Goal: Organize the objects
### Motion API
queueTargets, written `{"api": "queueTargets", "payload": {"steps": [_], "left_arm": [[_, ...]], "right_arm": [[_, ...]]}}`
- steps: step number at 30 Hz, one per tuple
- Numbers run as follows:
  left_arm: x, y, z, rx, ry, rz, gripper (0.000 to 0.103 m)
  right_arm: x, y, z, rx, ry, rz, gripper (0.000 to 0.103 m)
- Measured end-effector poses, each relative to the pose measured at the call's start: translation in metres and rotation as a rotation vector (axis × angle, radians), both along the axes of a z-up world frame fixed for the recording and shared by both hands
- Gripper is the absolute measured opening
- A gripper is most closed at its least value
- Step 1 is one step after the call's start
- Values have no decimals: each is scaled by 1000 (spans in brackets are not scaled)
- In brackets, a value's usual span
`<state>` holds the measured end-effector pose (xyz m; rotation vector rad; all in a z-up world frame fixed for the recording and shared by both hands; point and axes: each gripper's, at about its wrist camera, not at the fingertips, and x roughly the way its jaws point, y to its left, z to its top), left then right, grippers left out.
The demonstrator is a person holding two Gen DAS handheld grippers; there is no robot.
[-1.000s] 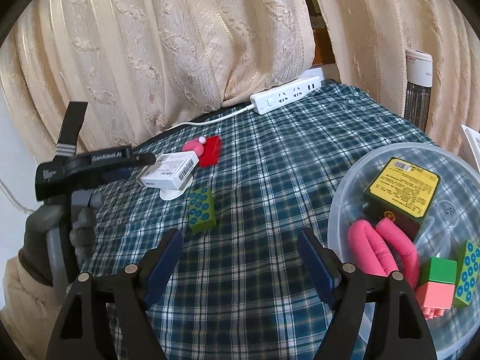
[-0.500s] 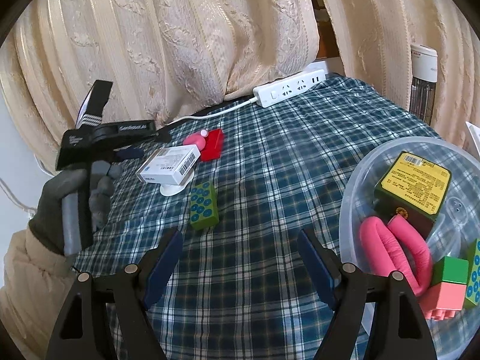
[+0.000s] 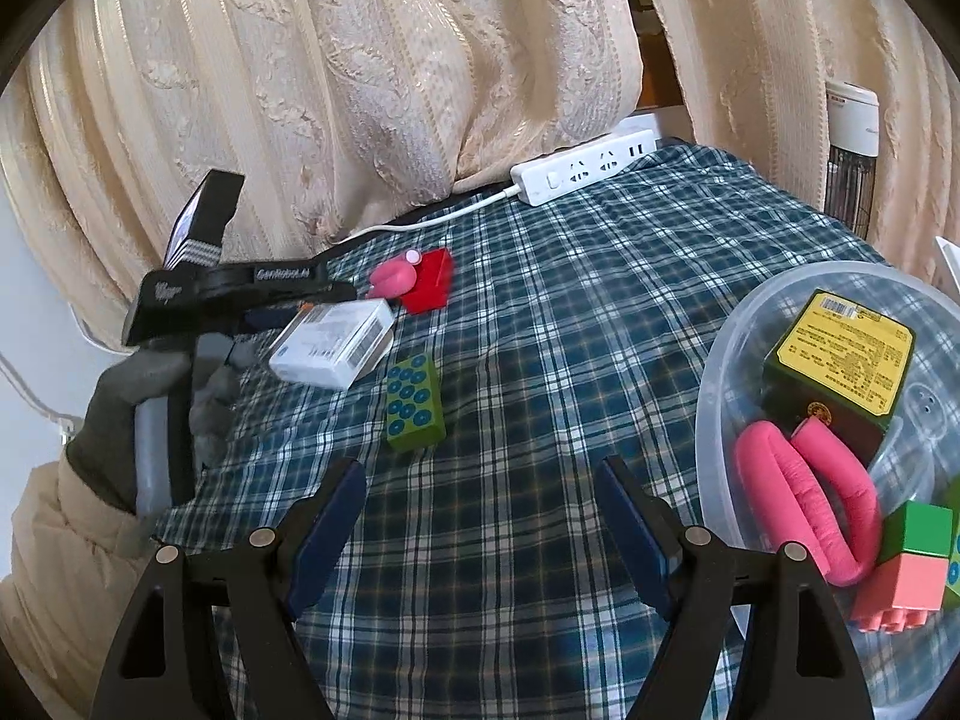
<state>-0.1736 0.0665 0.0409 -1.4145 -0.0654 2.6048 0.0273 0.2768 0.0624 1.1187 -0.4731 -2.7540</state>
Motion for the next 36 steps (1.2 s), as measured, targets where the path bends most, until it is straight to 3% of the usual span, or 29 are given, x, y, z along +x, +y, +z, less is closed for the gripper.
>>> {"api": "queueTargets", "payload": {"steps": [12, 16, 21, 30, 36], "left_arm": [[58, -16, -4, 5, -26, -39, 77], [74, -17, 2, 57, -29, -26, 77], [88, -7, 8, 103, -25, 24, 77], [90, 14, 3, 71, -42, 195, 78], [81, 20, 2, 43, -53, 273, 86]], "right_arm": [[6, -1, 3, -13, 11, 3, 82], [7, -2, 2, -18, 11, 3, 82], [11, -4, 3, -21, 17, 5, 82], [18, 4, 3, -43, 29, -9, 82], [20, 9, 2, -60, 37, -8, 82]]}}
